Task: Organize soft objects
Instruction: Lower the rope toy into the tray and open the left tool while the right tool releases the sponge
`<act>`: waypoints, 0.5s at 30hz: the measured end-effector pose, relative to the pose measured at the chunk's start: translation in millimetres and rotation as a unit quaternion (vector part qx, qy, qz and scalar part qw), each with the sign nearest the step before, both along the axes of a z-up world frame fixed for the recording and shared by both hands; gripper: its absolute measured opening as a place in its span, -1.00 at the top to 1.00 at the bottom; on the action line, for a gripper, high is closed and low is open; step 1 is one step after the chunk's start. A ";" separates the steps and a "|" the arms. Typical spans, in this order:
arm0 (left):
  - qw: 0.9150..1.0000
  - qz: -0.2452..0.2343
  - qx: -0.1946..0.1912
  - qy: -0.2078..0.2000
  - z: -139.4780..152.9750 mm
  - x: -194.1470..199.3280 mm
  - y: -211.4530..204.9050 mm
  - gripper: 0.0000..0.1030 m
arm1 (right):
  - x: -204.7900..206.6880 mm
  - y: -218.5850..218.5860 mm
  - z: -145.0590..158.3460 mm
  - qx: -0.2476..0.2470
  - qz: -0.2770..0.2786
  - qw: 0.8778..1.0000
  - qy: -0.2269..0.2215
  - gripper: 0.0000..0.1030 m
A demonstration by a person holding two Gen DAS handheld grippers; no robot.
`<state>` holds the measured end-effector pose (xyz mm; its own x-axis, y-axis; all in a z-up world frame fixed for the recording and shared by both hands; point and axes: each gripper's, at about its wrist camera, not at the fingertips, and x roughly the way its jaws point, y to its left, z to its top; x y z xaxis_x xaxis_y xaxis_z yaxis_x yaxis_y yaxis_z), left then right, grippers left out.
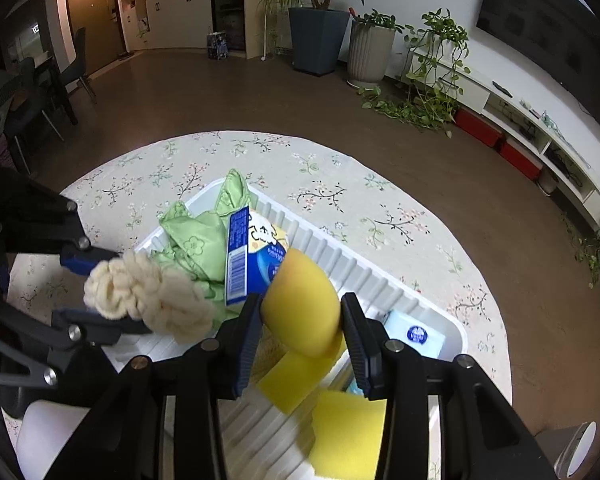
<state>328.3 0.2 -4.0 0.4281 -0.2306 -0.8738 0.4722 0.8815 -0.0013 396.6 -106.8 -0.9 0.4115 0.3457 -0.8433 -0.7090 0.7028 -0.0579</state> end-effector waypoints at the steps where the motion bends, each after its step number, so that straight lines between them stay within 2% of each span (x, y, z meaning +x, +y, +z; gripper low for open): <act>1: 1.000 0.001 0.002 0.000 -0.7 0.4 -0.4 0.50 | 0.0 2.5 -0.9 -0.005 0.002 1.000 -0.002 0.16; 4: 1.000 0.003 0.002 0.001 -1.6 1.7 -1.5 0.50 | -2.4 9.7 -3.9 -0.030 0.010 0.999 -0.013 0.16; 9: 1.000 0.005 0.009 0.000 -0.5 2.8 -2.7 0.49 | -1.3 14.3 -7.3 -0.040 0.013 0.999 -0.010 0.14; 10: 1.000 0.007 0.010 0.000 -0.4 3.7 -2.9 0.46 | -1.0 13.8 -8.5 -0.042 0.011 0.999 -0.008 0.14; 13: 1.000 0.016 0.009 -0.002 0.9 7.2 -0.5 0.14 | -0.8 11.4 -11.0 -0.048 0.006 0.999 -0.007 0.09; 15: 1.000 0.019 0.007 -0.001 0.6 10.3 2.3 0.10 | 0.0 8.4 -11.4 -0.047 0.001 0.999 -0.004 0.07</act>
<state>338.6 2.5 -3.4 0.4379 -0.2015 -0.8762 0.4383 0.8988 0.0124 396.5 -98.3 -12.3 0.4180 0.2659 -0.8686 -0.7099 0.6922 -0.1297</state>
